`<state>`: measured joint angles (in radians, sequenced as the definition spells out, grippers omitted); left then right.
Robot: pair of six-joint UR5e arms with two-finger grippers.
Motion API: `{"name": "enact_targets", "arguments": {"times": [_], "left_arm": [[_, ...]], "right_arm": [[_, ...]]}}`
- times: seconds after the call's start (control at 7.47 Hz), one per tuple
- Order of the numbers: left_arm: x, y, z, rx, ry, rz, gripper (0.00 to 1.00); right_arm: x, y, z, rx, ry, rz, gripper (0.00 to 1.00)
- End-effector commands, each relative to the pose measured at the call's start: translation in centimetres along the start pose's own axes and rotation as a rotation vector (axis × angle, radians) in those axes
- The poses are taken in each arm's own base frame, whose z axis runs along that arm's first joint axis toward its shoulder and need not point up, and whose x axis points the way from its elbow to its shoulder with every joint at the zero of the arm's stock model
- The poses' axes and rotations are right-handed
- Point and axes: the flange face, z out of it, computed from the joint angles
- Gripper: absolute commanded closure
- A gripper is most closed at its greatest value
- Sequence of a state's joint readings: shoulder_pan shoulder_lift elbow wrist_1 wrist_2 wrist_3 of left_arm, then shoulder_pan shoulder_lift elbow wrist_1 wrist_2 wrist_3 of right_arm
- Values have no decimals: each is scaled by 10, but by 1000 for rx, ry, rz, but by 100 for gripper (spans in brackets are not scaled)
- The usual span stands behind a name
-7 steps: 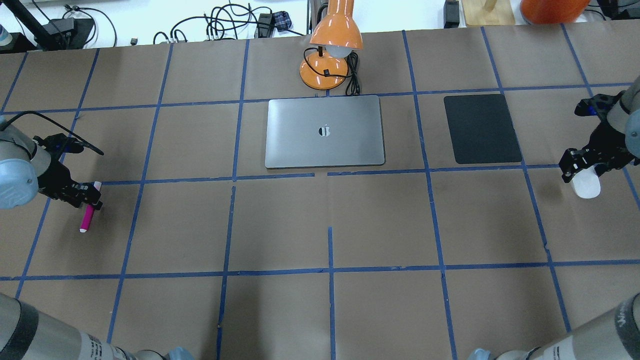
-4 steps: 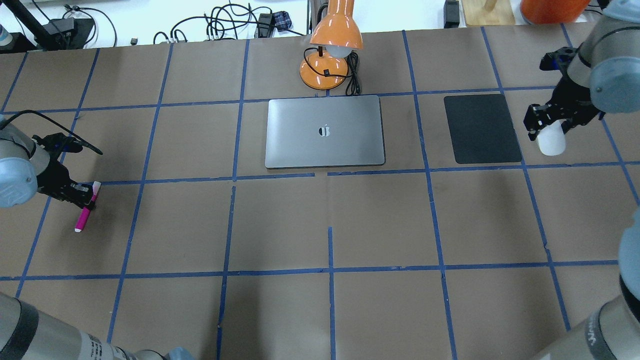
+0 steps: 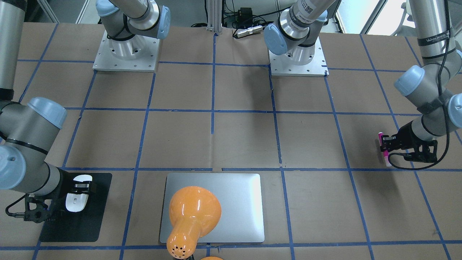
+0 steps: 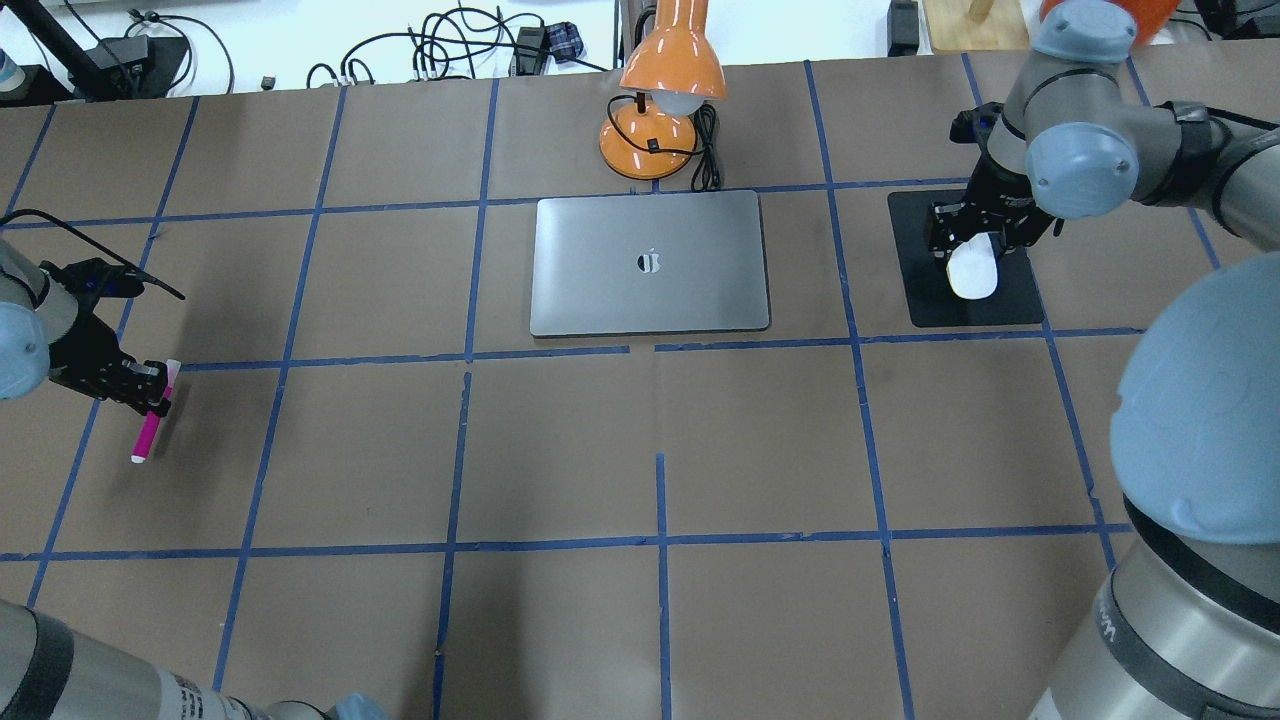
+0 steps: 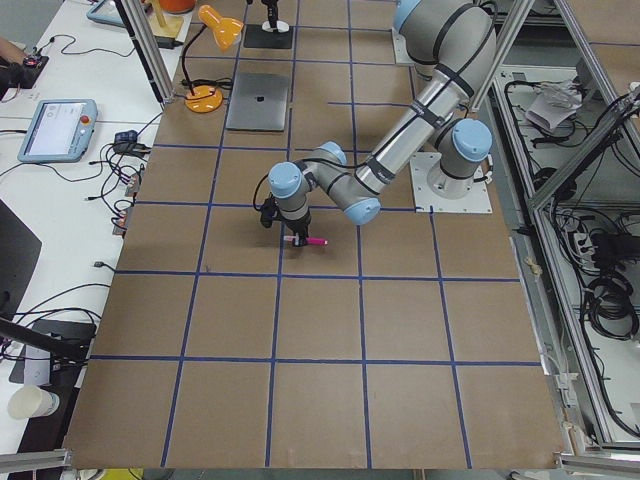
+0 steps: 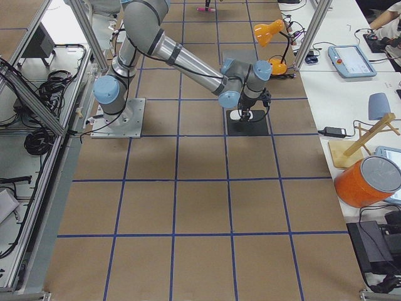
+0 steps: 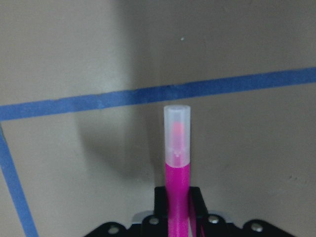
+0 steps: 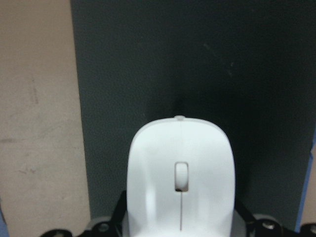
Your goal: Place pen and mouse around notebook
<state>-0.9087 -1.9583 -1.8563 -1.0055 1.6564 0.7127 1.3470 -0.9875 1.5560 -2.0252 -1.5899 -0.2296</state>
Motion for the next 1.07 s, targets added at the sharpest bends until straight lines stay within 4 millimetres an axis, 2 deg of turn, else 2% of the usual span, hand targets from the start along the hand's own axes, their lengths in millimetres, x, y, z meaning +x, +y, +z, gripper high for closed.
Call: {"name": "enact_targets", "arguments": {"times": [0.0, 0.13, 0.27, 0.4, 0.54, 0.67, 0.8, 0.94], "left_arm": [[8, -25, -28, 2, 7, -145, 100], [39, -42, -46, 31, 1, -210, 100], [72, -54, -57, 50, -11, -195, 100], [100, -67, -50, 43, -6, -230, 100], [141, -76, -60, 68, 24, -301, 100], [170, -81, -64, 73, 43, -428, 100], [200, -83, -56, 54, 49, -505, 100], [230, -84, -57, 53, 50, -562, 100]], "right_arm": [[1, -7, 6, 0, 15, 10, 60], [2, -12, 7, 2, 14, 7, 38], [3, -15, 3, 15, 14, 11, 13], [7, -29, -22, 67, 32, 11, 4], [7, -27, -31, 50, 27, 12, 0], [7, -23, -31, 22, 20, 11, 0], [4, -22, -47, 29, 21, 8, 0], [-3, -6, -88, 49, 18, 2, 0]]}}
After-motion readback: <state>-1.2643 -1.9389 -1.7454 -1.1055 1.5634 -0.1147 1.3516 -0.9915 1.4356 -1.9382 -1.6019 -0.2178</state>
